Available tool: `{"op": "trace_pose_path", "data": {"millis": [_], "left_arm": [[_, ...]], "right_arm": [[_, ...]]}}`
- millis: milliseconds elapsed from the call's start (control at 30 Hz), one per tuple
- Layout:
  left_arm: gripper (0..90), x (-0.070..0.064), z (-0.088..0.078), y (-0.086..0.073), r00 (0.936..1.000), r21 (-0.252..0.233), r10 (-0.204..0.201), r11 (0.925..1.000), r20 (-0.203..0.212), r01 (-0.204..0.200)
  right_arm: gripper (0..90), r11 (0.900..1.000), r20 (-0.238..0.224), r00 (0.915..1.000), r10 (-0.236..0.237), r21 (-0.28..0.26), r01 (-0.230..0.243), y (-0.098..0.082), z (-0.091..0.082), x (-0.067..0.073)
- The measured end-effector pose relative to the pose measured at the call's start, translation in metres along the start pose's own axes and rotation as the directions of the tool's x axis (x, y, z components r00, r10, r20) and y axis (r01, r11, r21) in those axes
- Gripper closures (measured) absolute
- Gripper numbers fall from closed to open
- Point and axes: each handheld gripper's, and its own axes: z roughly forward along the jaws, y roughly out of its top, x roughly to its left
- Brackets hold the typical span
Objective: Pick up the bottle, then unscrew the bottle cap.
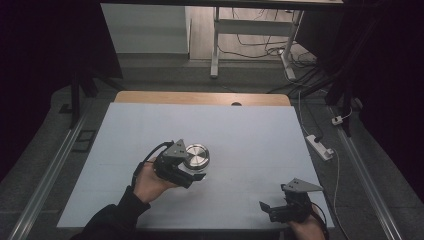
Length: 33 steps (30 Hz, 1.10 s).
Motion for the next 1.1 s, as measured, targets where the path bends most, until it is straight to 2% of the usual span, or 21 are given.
{"op": "trace_pose_path", "data": {"millis": [233,367,567,600,733,800,833,900,1033,1100], "left_arm": [[15.8,0.001,-0.002,0.0,0.9999,-0.01,-0.011,0.9999,0.007,0.011],[15.8,0.0,-0.001,-0.001,0.9999,-0.006,-0.008,1.0,0.009,0.008],[15.8,0.0,0.002,-0.003,0.9999,0.0,-0.014,0.9999,0.01,0.014],[15.8,0.001,0.002,-0.003,0.9999,0.001,-0.011,0.9999,0.012,0.011],[15.8,0.001,0.002,-0.004,0.9998,0.003,-0.016,0.9999,0.011,0.016],[15.8,0.001,0.003,-0.004,0.9998,0.002,-0.018,0.9998,0.01,0.018],[15.8,0.001,0.003,-0.004,0.9998,0.001,-0.018,0.9998,0.009,0.018],[15.8,0.0,0.003,-0.004,0.9998,-0.001,-0.021,0.9998,0.007,0.021],[15.8,0.001,0.003,-0.005,0.9998,0.0,-0.019,0.9998,0.007,0.019],[15.8,0.001,0.003,-0.005,0.9997,-0.001,-0.022,0.9998,0.007,0.022]], "right_arm": [[0.0,1.0,0.0,1.0,0.002,-0.008,-0.002,0.001,-0.001,0.0],[0.0,1.0,-0.01,0.9999,0.007,-0.029,-0.007,0.003,-0.004,0.0],[0.0,0.998,-0.054,0.9985,-0.007,-0.069,0.003,0.011,-0.006,0.006],[0.0,0.997,-0.077,0.9968,-0.021,-0.078,0.015,0.016,-0.005,0.009],[0.0,0.995,-0.097,0.9942,-0.046,-0.089,0.038,0.023,-0.003,0.015],[0.0,0.993,-0.128,0.9899,-0.06,-0.109,0.046,0.03,-0.001,0.02],[0.0,0.993,-0.128,0.9899,-0.06,-0.109,0.046,0.03,-0.001,0.02],[0.0,0.99,-0.16,0.9838,-0.08,-0.126,0.06,0.039,0.002,0.025],[0.0,0.988,-0.187,0.9773,-0.099,-0.14,0.073,0.048,0.005,0.03],[0.0,0.983,-0.214,0.9682,-0.129,-0.155,0.096,0.06,0.01,0.036]]}}
